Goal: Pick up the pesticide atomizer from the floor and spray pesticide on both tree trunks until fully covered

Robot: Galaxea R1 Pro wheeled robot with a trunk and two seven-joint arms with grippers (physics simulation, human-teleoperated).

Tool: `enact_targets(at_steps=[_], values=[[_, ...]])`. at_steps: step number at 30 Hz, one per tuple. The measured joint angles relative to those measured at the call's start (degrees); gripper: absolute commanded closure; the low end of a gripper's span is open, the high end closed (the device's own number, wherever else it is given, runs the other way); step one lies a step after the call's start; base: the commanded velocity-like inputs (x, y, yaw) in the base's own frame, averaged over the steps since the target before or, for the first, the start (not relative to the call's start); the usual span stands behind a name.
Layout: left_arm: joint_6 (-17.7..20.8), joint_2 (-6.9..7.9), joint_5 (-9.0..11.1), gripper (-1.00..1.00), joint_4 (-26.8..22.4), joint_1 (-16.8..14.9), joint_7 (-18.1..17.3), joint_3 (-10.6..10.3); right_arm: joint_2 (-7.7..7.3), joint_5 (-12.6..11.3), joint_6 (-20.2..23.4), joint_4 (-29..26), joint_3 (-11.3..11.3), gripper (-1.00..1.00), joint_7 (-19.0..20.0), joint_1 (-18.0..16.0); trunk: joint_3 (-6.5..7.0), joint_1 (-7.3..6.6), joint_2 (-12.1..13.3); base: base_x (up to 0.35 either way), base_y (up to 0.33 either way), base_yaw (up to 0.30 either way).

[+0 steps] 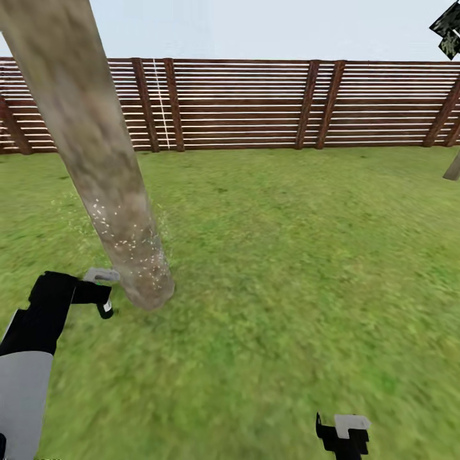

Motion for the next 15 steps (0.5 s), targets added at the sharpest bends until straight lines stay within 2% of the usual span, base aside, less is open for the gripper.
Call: enact_targets(at_steps=[2, 7, 10, 13, 15], values=[[-0.42, 0.01, 0.13, 1.00, -0.03, 1.34, 0.68, 1.38, 0.00, 0.02, 0.00, 0.00, 0.00, -1.00, 0.00, 0.00, -0.01, 0.00, 0.00, 0.192, -0.067, 0.278], [-0.74, -0.52, 0.36, 1.00, -0.07, 2.67, 2.17, 1.43, 0.04, 0.07, 0.00, 0.00, 0.00, -1.00, 0.00, 0.00, 0.00, 0.00, 0.00, 0.225, -0.007, 0.271], [-0.76, -0.68, 0.37, 1.00, -0.08, 2.76, 2.41, 1.34, 0.04, 0.03, 0.00, 0.00, -0.02, -1.00, 0.00, 0.00, 0.00, 0.00, 0.00, 0.262, 0.000, 0.069], [-0.96, -0.69, 0.60, 1.00, -0.13, 4.34, 2.37, 1.37, 0.04, 0.00, 0.00, 0.00, -0.03, -1.00, 0.00, 0.00, 0.00, 0.00, 0.00, 0.042, 0.000, 0.006], [-6.85, -1.18, 1.27, 1.00, -0.08, 7.01, 2.08, 1.34, 0.02, 0.00, 0.00, 0.00, -0.07, -1.00, 0.00, 0.00, -0.01, 0.00, 0.00, 0.003, 0.000, 0.000]])
